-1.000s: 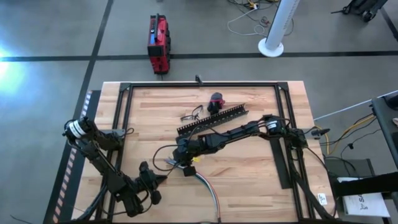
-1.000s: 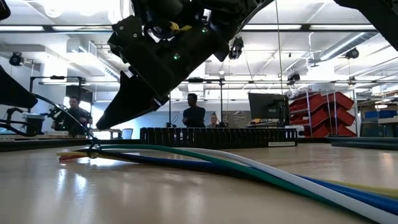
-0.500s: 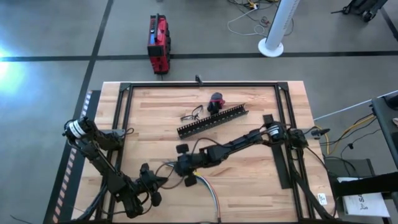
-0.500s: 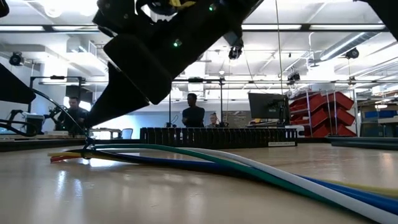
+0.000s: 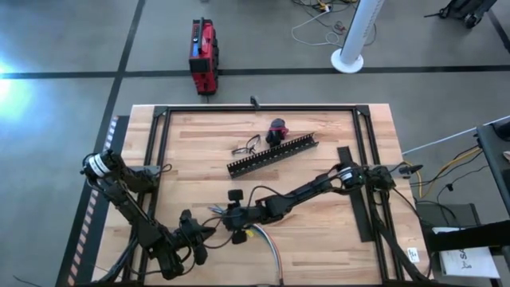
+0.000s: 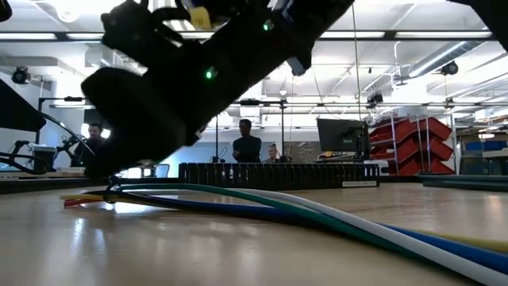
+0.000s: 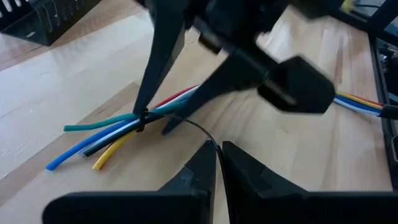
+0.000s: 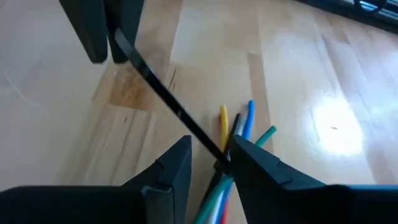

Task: Ziptie cables
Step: Wrap the cable wires with black zip tie

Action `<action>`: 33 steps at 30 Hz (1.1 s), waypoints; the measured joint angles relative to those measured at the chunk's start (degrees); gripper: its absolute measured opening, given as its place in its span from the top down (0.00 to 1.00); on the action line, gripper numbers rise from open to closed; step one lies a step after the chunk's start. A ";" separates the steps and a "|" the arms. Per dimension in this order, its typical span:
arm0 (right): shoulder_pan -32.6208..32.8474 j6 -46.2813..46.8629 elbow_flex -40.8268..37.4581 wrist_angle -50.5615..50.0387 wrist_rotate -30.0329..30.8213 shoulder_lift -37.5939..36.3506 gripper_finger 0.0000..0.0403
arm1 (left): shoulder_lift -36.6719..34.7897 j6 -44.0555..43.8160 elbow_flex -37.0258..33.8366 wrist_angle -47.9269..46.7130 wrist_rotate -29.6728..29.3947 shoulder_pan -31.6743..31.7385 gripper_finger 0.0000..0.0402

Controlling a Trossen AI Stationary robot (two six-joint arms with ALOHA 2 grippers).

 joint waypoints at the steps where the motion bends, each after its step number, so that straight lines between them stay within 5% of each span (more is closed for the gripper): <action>1: 0.15 -0.01 -0.01 0.17 0.36 0.20 0.76 | 0.00 -0.01 0.00 0.10 0.01 0.00 0.97; 18: 0.07 1.70 0.12 -1.17 5.15 0.00 0.99 | 0.00 -0.01 -0.02 1.92 -0.08 0.04 0.97; 24: -0.64 1.28 0.12 -0.67 -3.13 -0.08 1.00 | 0.00 -0.02 -0.02 2.43 -0.07 -0.02 0.98; 33: -0.46 -1.60 0.12 -0.69 -7.18 -0.22 1.00 | 0.00 0.00 -0.02 2.62 -0.64 0.03 0.98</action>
